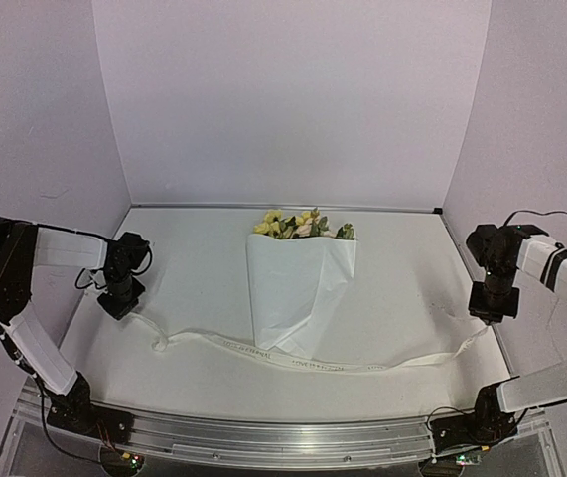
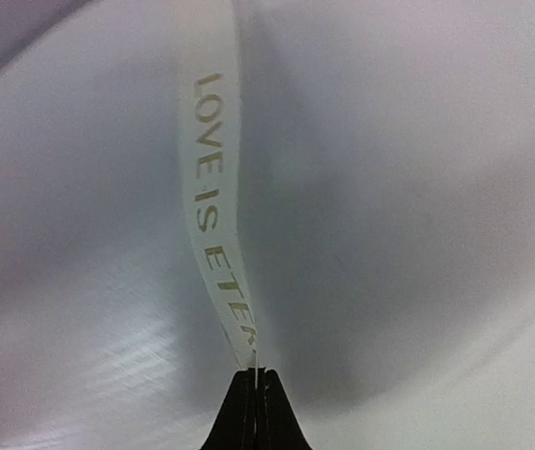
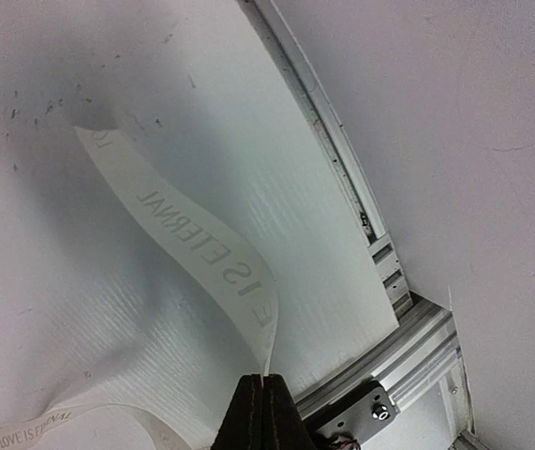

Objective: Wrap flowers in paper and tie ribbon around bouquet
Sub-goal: Straighten the ribbon at the center of the board.

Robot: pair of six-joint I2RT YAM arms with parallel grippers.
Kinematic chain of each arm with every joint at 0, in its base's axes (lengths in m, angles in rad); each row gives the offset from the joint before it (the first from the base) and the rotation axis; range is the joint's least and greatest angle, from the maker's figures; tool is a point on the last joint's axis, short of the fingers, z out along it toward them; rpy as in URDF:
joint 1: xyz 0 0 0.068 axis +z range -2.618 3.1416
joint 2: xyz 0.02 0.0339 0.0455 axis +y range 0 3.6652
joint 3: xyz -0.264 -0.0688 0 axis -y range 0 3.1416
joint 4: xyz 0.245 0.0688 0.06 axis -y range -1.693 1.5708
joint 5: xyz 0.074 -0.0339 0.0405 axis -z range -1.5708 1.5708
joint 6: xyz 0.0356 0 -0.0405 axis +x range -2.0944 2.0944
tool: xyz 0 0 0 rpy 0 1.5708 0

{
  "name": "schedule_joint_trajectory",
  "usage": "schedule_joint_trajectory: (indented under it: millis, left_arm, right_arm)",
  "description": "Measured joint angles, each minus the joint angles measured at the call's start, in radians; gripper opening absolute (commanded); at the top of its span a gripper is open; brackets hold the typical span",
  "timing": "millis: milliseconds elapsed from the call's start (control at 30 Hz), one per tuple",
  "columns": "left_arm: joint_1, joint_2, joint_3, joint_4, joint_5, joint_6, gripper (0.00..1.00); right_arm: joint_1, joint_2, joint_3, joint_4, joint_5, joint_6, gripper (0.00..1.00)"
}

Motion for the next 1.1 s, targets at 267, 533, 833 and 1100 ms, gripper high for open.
schedule_joint_trajectory:
  millis: [267,533,833,1100]
  left_arm:
    - [0.134,-0.173,-0.091,-0.041,-0.155,0.005,0.0]
    - [0.166,-0.175,-0.099,-0.031,-0.193,0.005,0.0]
    - [0.199,-0.149,-0.097,-0.008,-0.188,0.067,0.76]
    - [0.192,-0.219,-0.092,0.08,-0.109,0.214,0.98]
  right_arm:
    - [-0.134,0.041,0.068,-0.03,0.08,-0.02,0.0]
    - [-0.224,0.127,0.139,-0.055,0.085,-0.024,0.0]
    - [-0.231,0.187,0.236,-0.064,0.027,-0.032,0.67]
    - [-0.228,0.173,0.251,-0.086,-0.133,-0.04,0.84]
